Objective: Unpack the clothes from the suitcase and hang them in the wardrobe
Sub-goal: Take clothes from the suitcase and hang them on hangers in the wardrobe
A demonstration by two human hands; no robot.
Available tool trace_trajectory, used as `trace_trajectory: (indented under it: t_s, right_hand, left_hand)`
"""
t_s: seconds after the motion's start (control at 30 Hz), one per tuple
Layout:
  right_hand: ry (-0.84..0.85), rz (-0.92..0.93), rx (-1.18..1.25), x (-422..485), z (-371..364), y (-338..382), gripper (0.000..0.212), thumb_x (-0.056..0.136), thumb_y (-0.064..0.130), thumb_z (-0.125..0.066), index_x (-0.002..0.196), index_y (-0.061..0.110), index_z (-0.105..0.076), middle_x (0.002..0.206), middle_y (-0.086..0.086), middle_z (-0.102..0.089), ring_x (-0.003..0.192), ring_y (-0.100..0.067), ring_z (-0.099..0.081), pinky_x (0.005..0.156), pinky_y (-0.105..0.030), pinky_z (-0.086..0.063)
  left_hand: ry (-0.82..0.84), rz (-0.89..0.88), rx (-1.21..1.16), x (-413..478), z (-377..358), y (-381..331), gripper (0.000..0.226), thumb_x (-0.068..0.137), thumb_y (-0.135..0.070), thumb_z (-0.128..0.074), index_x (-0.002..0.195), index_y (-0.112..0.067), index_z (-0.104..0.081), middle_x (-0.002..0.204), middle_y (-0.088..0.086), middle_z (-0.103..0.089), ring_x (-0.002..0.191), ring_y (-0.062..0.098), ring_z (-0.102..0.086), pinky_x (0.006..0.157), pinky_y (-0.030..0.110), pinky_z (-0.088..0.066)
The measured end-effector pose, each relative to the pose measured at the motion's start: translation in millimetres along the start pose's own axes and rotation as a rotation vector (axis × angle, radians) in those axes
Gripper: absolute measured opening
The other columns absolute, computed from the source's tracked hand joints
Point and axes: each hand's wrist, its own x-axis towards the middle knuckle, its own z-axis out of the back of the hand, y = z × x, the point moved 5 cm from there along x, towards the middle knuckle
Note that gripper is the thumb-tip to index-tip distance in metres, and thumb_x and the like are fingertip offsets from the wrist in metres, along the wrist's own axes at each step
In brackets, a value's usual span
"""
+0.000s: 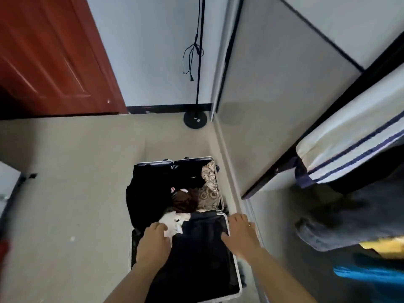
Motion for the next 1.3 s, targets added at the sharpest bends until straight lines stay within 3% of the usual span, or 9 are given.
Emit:
trace_trajectory:
  t_s: [0.37,0.53,0.63,0.7,0.83,1.0,1.07,1.2,1.3]
  right_hand:
    - [0.124,0.14,0.06,213.2,-257.8,41.8,0.053,0.099,0.043,-0.042,0.145,0.018,-0.032,0.145,0.0,-0.036,0.137,-0.021,-0.029,0.109,-0.038,-0.027]
    - [-0.11,0.34,0.044,297.6,-329.2,77.2,0.049,0.093,0.035,-0.053,0.139,0.022,-0.041,0.14,0.003,-0.042,0.133,-0.02,-0.037,0.102,-0.037,-0.033]
    - [-0.254,0.555,-0.025,328.7,-362.2,98.3,0.071,0.066,0.023,-0.075,0.133,0.026,-0.05,0.125,0.0,-0.056,0.111,-0.024,-0.057,0.081,-0.037,-0.047]
    - [-0.366,0.651,-0.123,342.6,-376.4,105.9,0.078,0.062,0.02,-0.072,0.135,0.028,-0.047,0.115,-0.004,-0.061,0.097,-0.025,-0.06,0.07,-0.036,-0.048]
    - [-0.558,0.76,-0.142,352.9,-374.4,113.6,0.043,0.072,0.016,-0.061,0.115,0.022,-0.062,0.09,-0.002,-0.06,0.078,-0.024,-0.055,0.059,-0.034,-0.043]
    - [-0.156,0.563,0.534,357.2,-342.8,106.5,0.025,0.076,0.016,-0.051,0.097,0.015,-0.065,0.088,-0.001,-0.061,0.086,-0.023,-0.053,0.074,-0.045,-0.046]
    - [-0.115,0.468,0.927,352.6,-314.2,101.0,0.014,0.078,0.011,-0.056,0.09,0.013,-0.064,0.089,-0.006,-0.068,0.082,-0.021,-0.061,0.078,-0.043,-0.052]
    - [-0.129,0.21,1.559,338.6,-257.4,80.3,0.027,0.091,-0.003,-0.056,0.101,0.018,-0.07,0.104,-0.008,-0.073,0.096,-0.018,-0.069,0.086,-0.033,-0.053]
    - [-0.155,0.124,1.783,333.3,-222.7,70.3,0.02,0.096,0.008,-0.056,0.099,0.019,-0.072,0.103,-0.01,-0.074,0.103,-0.028,-0.068,0.094,-0.043,-0.052]
  left_hand:
    - [0.005,0.083,0.004,167.0,-234.8,150.5,0.044,0.094,-0.017,-0.043,0.137,-0.023,-0.045,0.152,-0.004,-0.031,0.132,0.015,-0.04,0.094,0.026,-0.044]
    - [-0.058,0.004,-0.061,236.4,-320.1,187.7,0.05,0.097,-0.022,-0.044,0.146,-0.021,-0.033,0.155,-0.004,-0.025,0.139,0.011,-0.028,0.101,0.021,-0.04]
    - [-0.143,0.036,-0.035,263.9,-354.0,200.6,0.071,0.093,-0.035,-0.056,0.15,-0.014,-0.018,0.154,0.004,-0.018,0.138,0.021,-0.028,0.103,0.027,-0.039]
    - [-0.18,0.092,-0.017,275.3,-370.4,204.7,0.088,0.085,-0.042,-0.066,0.149,-0.009,-0.014,0.15,0.013,-0.017,0.135,0.029,-0.032,0.102,0.034,-0.043]
    - [-0.325,0.08,-0.114,290.3,-379.2,205.8,0.089,0.064,-0.037,-0.085,0.13,-0.004,-0.034,0.127,0.02,-0.04,0.111,0.036,-0.047,0.084,0.035,-0.046]
    - [-0.235,0.041,-0.367,275.6,-358.9,203.9,0.1,0.063,-0.045,-0.082,0.14,-0.015,-0.025,0.134,0.003,-0.021,0.121,0.028,-0.034,0.096,0.039,-0.043]
    - [-0.158,-0.049,-0.444,265.7,-353.1,199.9,0.098,0.068,-0.044,-0.08,0.144,-0.023,-0.022,0.137,-0.005,-0.019,0.124,0.019,-0.033,0.094,0.034,-0.044]
    - [-0.3,-0.125,-0.698,258.5,-312.1,176.5,0.041,0.086,-0.038,-0.068,0.122,-0.042,-0.049,0.125,-0.022,-0.047,0.121,0.003,-0.045,0.1,0.028,-0.043]
    - [-0.267,-0.134,-0.923,261.9,-270.4,143.8,0.068,0.08,-0.029,-0.077,0.137,-0.04,-0.041,0.13,-0.024,-0.044,0.122,0.0,-0.042,0.103,0.026,-0.038]
